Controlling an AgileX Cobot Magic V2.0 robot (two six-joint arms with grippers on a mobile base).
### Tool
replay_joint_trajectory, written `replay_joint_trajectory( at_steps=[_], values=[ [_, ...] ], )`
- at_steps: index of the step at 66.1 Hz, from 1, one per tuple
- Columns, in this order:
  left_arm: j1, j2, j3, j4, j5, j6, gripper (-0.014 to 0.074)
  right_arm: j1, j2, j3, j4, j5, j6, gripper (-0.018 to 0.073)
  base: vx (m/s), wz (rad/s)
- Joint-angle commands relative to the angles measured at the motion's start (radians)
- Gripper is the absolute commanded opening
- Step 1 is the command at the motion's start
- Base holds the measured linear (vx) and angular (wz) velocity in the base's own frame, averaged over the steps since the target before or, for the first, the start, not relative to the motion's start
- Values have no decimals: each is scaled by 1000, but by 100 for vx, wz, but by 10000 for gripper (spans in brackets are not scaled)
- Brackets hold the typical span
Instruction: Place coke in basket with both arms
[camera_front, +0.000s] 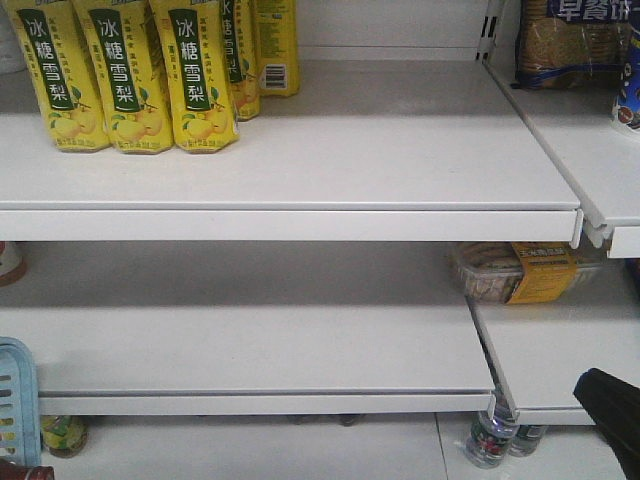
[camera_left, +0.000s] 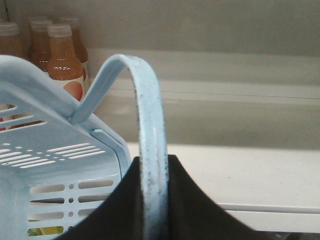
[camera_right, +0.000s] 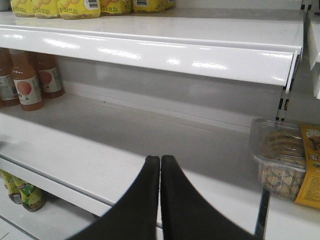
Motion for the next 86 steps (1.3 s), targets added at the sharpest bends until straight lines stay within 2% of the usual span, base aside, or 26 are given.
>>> replay_joint_trajectory(
  at_steps=[1,13,18,24,32,45,52,61,68,77,86],
  values=[
    [0,-22,-36,37,-160,25,-6,-1,7,-28,-15,-48,-3,-10,0,0],
    [0,-22,-36,37,-160,25,-6,-5,8,-28,-25,-48,-4,-10,0,0],
    [0,-22,-36,37,-160,25,-6,-33,15,-28,-21,-51,-8,-10,0,0],
    [0,-22,-36,37,-160,25,-6,-133,25,-28,22,-53,-16,-10,0,0],
    [0,-22,-36,37,-160,25,-6,-309,41,-28,157,-51,-83,-10,0,0],
    [0,-22,-36,37,-160,25,-6,-545,42,-28,393,-55,-331,-10,0,0],
    [0,-22,-36,37,-160,25,-6,-617,42,-27,497,-52,-482,-10,0,0],
    [0,-22,-36,37,-160,25,-6,-665,25,-11,616,-67,-657,-10,0,0],
    [0,-22,-36,37,-160,25,-6,-680,-37,72,689,-151,-738,-10,0,0],
    [0,-22,-36,37,-160,25,-6,-680,-137,206,718,-268,-744,-10,0,0],
    [0,-22,-36,37,-160,25,-6,-680,-208,239,753,-214,-740,-10,0,0]
  ],
)
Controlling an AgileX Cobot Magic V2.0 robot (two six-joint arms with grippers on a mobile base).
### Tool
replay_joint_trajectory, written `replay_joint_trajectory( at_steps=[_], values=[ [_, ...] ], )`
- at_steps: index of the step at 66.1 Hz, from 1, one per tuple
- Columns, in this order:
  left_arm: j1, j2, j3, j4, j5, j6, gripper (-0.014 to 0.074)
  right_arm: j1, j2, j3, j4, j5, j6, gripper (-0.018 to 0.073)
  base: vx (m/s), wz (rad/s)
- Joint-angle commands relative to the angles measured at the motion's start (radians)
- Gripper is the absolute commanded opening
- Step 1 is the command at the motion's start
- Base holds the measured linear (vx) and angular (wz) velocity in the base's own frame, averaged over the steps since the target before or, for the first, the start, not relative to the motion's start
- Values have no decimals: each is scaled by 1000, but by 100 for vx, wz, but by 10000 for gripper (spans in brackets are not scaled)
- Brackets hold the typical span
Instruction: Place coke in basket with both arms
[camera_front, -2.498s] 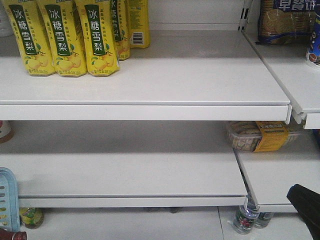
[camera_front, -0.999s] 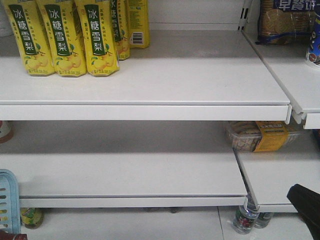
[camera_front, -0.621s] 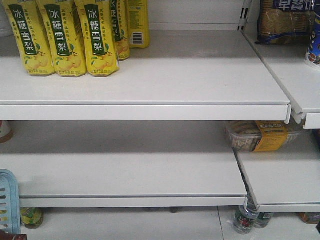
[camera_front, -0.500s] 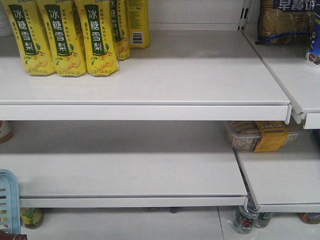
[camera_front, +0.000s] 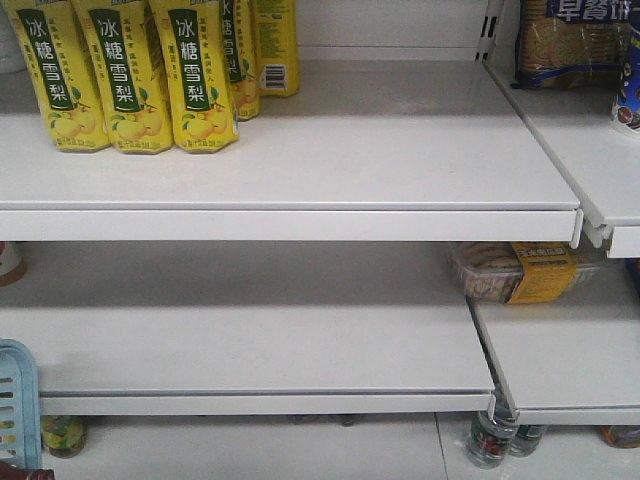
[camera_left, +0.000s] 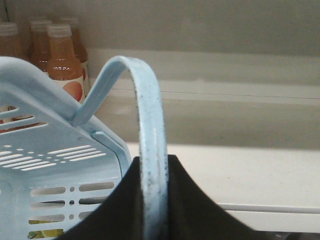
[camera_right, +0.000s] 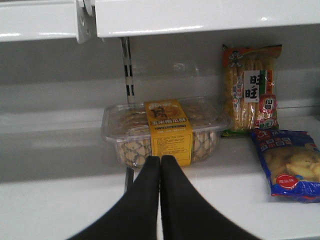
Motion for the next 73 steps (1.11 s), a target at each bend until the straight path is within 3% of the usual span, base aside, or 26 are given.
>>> replay_joint_trajectory(
  at_steps=[1,25,41,73],
  values=[
    [0,-22,-36,37,-160,25,-6,-7,-32,10,24,-51,-10,-10,0,0],
    [0,-22,-36,37,-159,25,-6,-6,-126,11,24,18,-11,-10,0,0],
    [0,-22,-36,37,-159,25,-6,-6,-126,11,24,19,-97,-10,0,0],
    [0,-22,-36,37,-159,25,-6,-6,-126,11,70,19,-167,-10,0,0]
  ],
)
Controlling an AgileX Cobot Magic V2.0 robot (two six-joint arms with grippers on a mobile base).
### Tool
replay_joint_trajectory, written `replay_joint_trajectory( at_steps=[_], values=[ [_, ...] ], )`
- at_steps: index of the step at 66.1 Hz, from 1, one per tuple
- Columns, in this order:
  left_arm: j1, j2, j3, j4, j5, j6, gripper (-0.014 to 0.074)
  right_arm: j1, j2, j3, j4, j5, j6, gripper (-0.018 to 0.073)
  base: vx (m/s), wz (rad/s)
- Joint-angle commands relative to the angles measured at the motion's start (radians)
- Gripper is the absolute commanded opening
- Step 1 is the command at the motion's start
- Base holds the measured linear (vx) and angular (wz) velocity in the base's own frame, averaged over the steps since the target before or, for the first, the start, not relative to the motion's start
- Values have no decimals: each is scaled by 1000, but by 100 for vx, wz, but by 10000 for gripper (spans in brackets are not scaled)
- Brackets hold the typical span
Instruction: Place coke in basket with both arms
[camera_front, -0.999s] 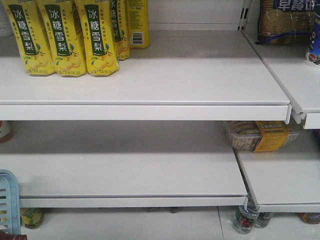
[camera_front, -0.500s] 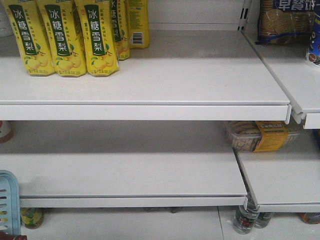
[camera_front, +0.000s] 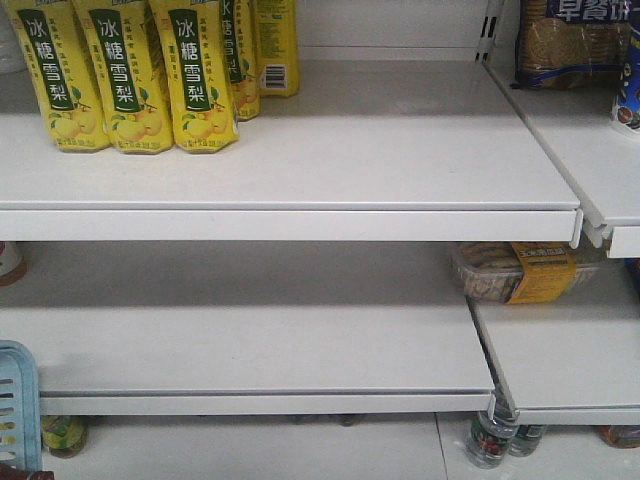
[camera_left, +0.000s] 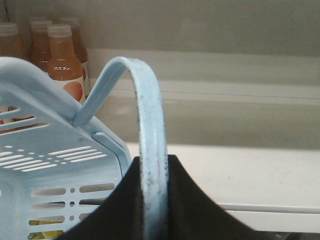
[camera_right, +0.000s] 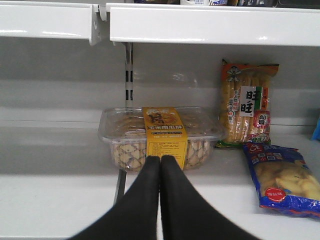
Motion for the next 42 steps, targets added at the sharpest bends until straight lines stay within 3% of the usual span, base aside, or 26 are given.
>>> replay_joint_trajectory(
  at_steps=[1,42],
  values=[
    [0,-22,-36,37,-159,25,-6,-6,-14,9,3,-68,-11,-10,0,0],
    [0,-22,-36,37,-159,25,-6,-6,-13,8,3,-68,-11,-10,0,0]
  ],
)
